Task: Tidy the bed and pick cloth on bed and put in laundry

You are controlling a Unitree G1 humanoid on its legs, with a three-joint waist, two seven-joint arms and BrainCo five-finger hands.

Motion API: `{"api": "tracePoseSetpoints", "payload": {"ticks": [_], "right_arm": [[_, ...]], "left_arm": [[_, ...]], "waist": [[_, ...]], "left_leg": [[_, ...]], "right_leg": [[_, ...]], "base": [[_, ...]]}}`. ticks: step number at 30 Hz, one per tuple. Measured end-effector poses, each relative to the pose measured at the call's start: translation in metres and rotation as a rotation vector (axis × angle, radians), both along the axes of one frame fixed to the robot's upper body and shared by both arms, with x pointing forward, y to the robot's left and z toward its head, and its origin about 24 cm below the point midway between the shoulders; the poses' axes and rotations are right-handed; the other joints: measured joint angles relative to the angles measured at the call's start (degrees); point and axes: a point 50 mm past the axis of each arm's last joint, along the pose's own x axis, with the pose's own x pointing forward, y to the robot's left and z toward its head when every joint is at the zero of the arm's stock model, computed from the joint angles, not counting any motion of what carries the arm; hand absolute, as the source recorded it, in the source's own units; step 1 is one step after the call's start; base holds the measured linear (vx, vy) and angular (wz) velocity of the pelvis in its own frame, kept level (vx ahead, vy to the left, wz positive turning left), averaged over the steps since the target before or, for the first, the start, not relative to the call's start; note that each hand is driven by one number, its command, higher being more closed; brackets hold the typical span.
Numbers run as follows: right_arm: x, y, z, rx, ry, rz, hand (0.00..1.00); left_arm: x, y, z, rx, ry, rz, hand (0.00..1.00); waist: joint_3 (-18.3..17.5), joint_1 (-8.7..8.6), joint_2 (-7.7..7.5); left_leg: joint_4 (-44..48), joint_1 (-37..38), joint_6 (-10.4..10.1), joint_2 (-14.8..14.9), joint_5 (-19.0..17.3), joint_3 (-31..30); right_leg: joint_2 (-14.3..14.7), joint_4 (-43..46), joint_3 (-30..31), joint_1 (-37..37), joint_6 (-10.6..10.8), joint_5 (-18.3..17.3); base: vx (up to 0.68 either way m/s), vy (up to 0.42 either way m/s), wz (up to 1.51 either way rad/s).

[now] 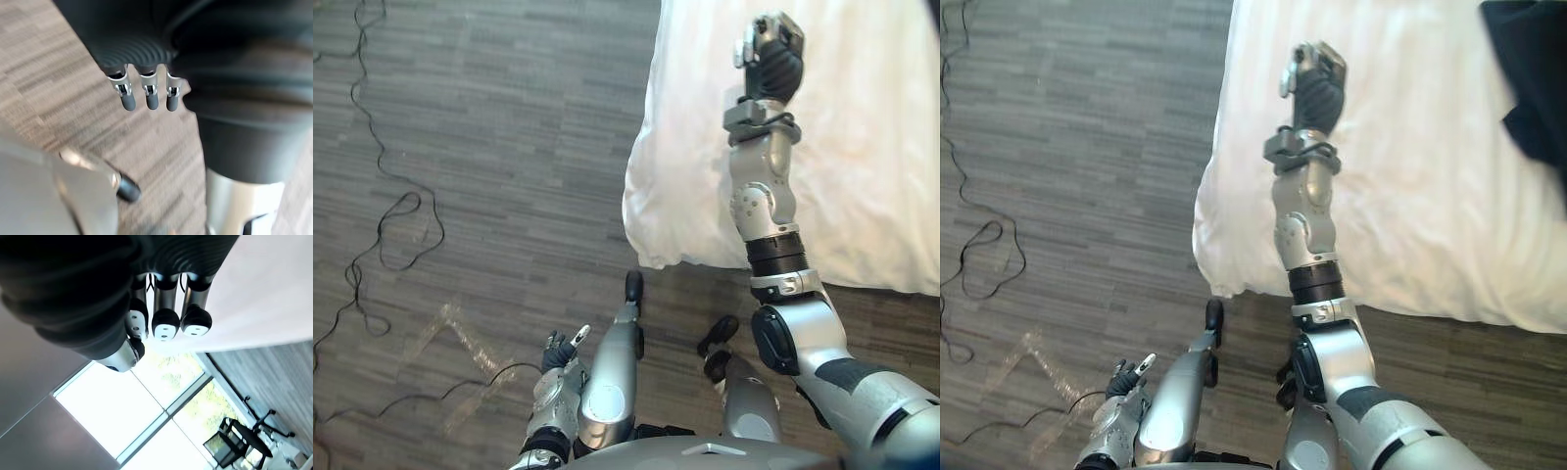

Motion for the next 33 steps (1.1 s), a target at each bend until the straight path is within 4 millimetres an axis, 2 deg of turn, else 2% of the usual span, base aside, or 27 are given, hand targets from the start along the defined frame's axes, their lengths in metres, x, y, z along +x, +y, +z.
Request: {"api": "tracePoseSetpoints", "payload": {"ticks": [2, 5, 11, 16, 18, 20, 21, 23, 24, 25, 26, 28, 29, 30, 33], "right_arm": [[-0.001, -0.013, -0.024, 0.025, 0.064, -0.043, 1.0], [-0.009, -0.022, -0.034, 0.044, 0.031, -0.066, 1.0], [-0.019, -0.036, -0.056, 0.07, 0.049, -0.108, 1.0], [-0.035, -0.063, -0.101, 0.187, 0.145, -0.188, 1.0], [-0.044, -0.075, -0.125, 0.224, 0.217, -0.228, 1.0], [-0.063, -0.098, -0.165, 0.265, 0.348, -0.318, 1.0], [-0.068, -0.104, -0.178, 0.275, 0.399, -0.34, 1.0], [-0.101, -0.118, -0.248, 0.36, 0.701, -0.421, 1.0], [-0.112, -0.12, -0.263, 0.369, 0.765, -0.437, 1.0], [-0.131, -0.124, -0.285, 0.372, 0.871, -0.458, 1.0], [-0.153, -0.13, -0.301, 0.365, 0.948, -0.489, 1.0], [-0.177, -0.132, -0.316, 0.354, 1.029, -0.514, 1.0], [-0.197, -0.133, -0.328, 0.345, 1.096, -0.525, 0.0], [-0.203, -0.132, -0.332, 0.336, 1.12, -0.524, 0.0], [-0.227, -0.125, -0.353, 0.263, 1.264, -0.501, 0.0]], "left_arm": [[0.0, -0.001, 0.001, -0.023, -0.018, 0.037, 0.0], [-0.001, -0.002, 0.001, -0.04, -0.029, 0.053, 0.0], [0.003, -0.002, 0.002, -0.051, -0.051, 0.041, 0.0], [0.022, 0.0, 0.012, -0.063, -0.106, 0.049, 0.0], [0.027, 0.0, 0.015, -0.063, -0.121, 0.048, 0.0], [0.031, 0.001, 0.017, -0.059, -0.131, 0.041, 0.0], [0.031, 0.002, 0.017, -0.058, -0.131, 0.04, 0.0], [0.031, 0.005, 0.017, -0.053, -0.121, 0.034, 0.0], [0.031, 0.005, 0.017, -0.056, -0.116, 0.032, 0.0], [0.03, 0.004, 0.016, -0.06, -0.113, 0.028, 0.0], [0.029, 0.002, 0.015, -0.063, -0.105, 0.019, 0.0], [0.027, 0.001, 0.013, -0.069, -0.093, 0.016, 0.0], [0.023, -0.001, 0.011, -0.072, -0.08, 0.014, 0.0], [0.021, -0.001, 0.01, -0.073, -0.075, 0.015, 0.0], [0.005, -0.005, 0.001, -0.086, -0.028, 0.018, 0.0]], "waist": [[0.2, -0.03, 0.32], [0.7, -0.85, 1.01], [0.6, -2.84, 0.89], [0.1, -3.27, -1.25], [-0.3, -3.93, -2.33], [-1.2, -4.57, -4.04], [-1.4, -4.71, -4.38], [-2.5, -5.84, -5.93], [-2.7, -6.19, -5.97], [-2.9, -6.37, -6.03], [-3.4, -7.28, -5.9], [-5.1, -8.21, -5.71], [-7.3, -8.96, -5.78], [-8.0, -9.1, -5.76], [-13.3, -9.28, -5.22]], "left_leg": [[1.9, -3.2, 0.7, -0.2, -0.6, 1.2], [4.2, -4.7, 1.0, -0.2, -2.0, 3.0], [6.9, -5.7, 1.3, 0.3, -3.9, 4.8], [9.3, -3.2, 1.4, 1.4, -6.5, 7.7], [9.4, -1.3, 1.5, 1.6, -7.3, 8.2], [9.3, 1.3, 1.4, 2.0, -8.4, 9.6], [9.3, 1.9, 1.4, 2.2, -8.6, 9.9], [9.0, 4.3, 0.9, 3.0, -9.7, 11.7], [8.9, 4.7, 0.8, 3.2, -9.9, 12.0], [8.7, 5.9, 0.5, 3.7, -10.4, 13.0], [8.0, 7.3, 0.4, 4.0, -10.5, 14.0], [7.3, 8.7, 0.2, 4.4, -10.6, 15.0], [6.8, 10.7, 0.1, 5.0, -10.6, 16.1], [6.7, 11.7, 0.1, 5.2, -10.6, 16.7], [3.8, 17.0, -0.7, 5.3, -10.2, 18.1]], "right_leg": [[-1.5, 4.0, 1.6, -4.7, -0.4, -1.2], [-2.7, 7.2, 4.0, -7.9, -0.5, -2.3], [-3.1, 8.1, 5.6, -9.2, -0.4, -2.6], [-1.8, 5.4, 8.1, -6.6, 0.3, -1.1], [-1.2, 3.7, 8.4, -4.2, 0.6, -0.4], [-0.5, 1.4, 8.9, -1.6, 1.0, 0.4], [-0.2, 0.6, 9.1, -0.9, 1.1, 0.6], [1.2, -2.1, 10.4, 1.1, 1.0, 1.4], [1.6, -2.6, 10.6, 1.6, 1.1, 1.6], [2.2, -3.8, 11.5, 2.3, 1.1, 1.9], [2.7, -4.8, 12.0, 3.4, 1.2, 2.1], [3.2, -5.8, 12.2, 4.5, 1.2, 2.1], [4.0, -7.0, 12.2, 6.3, 1.2, 2.1], [4.2, -7.4, 12.1, 7.3, 1.2, 2.1], [4.8, -9.0, 11.4, 11.4, 1.2, 2.1]], "base": [[-0.05, -0.002, -0.14], [-0.05, -0.01, -0.24], [-0.02, 0.006, -0.13], [0.06, 0.029, -0.29], [0.09, 0.043, -0.21], [0.1, 0.032, -0.28], [0.1, 0.023, -0.41], [0.11, 0.012, -0.42], [0.13, -0.006, -0.43], [0.12, -0.016, -0.41], [0.12, -0.019, -0.4], [0.13, -0.033, -0.25], [0.19, -0.069, -0.25], [0.19, -0.077, -0.3], [0.14, -0.048, -0.13]]}}
